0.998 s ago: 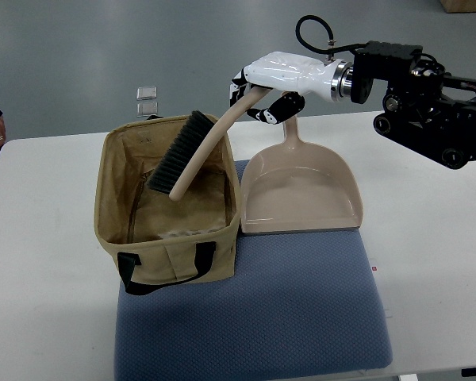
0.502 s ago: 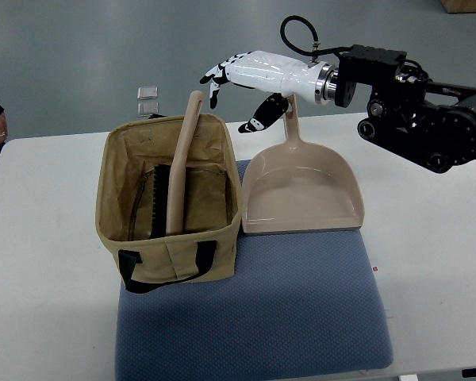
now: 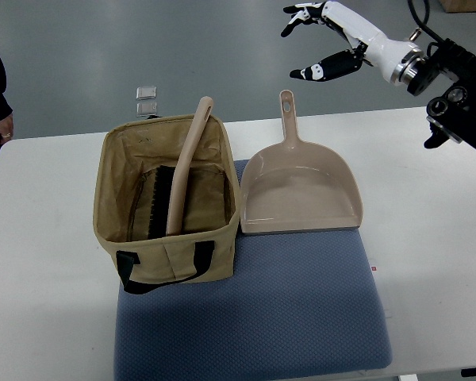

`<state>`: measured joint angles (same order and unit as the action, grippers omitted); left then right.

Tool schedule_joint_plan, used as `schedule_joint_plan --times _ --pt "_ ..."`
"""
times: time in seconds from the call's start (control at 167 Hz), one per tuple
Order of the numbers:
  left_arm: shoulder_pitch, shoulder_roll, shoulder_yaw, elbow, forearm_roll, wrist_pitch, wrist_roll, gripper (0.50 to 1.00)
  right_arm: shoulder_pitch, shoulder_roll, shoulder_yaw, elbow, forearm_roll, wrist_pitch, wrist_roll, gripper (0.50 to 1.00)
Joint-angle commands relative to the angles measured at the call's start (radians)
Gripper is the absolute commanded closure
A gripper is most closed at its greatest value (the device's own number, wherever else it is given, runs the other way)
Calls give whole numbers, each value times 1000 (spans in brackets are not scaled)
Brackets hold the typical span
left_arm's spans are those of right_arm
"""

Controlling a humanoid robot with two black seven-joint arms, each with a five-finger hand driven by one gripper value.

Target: Put pink broom in yellow bag with right hand

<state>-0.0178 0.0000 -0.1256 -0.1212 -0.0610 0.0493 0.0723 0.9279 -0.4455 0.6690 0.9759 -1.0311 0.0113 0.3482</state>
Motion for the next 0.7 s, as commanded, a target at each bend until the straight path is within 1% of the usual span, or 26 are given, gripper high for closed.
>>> schedule_joint_plan --times 0.0,0.09,0.209,0.406,0.52,0.562,0.645,0.693 --pt "-1 0 0 0 0 0 0 500 -92 14 81 -22 151 -40 0 589" --pt "-1 0 0 0 0 1 1 500 -153 36 141 -54 292 -80 2 589" --pt "-1 0 0 0 1 0 0 500 -205 80 179 -89 465 -109 2 589" --pt "-1 0 0 0 1 0 0 500 -248 136 185 -123 631 -120 0 587" --pt "1 0 0 0 0 1 0 500 -259 159 185 -124 698 -99 0 587" --pt "-1 0 0 0 0 1 0 500 -264 165 185 -126 717 -76 0 587" --pt "1 0 0 0 0 0 0 500 -264 188 202 -131 738 -2 2 587" --pt "-1 0 0 0 0 0 0 500 -265 198 222 -137 740 19 2 587"
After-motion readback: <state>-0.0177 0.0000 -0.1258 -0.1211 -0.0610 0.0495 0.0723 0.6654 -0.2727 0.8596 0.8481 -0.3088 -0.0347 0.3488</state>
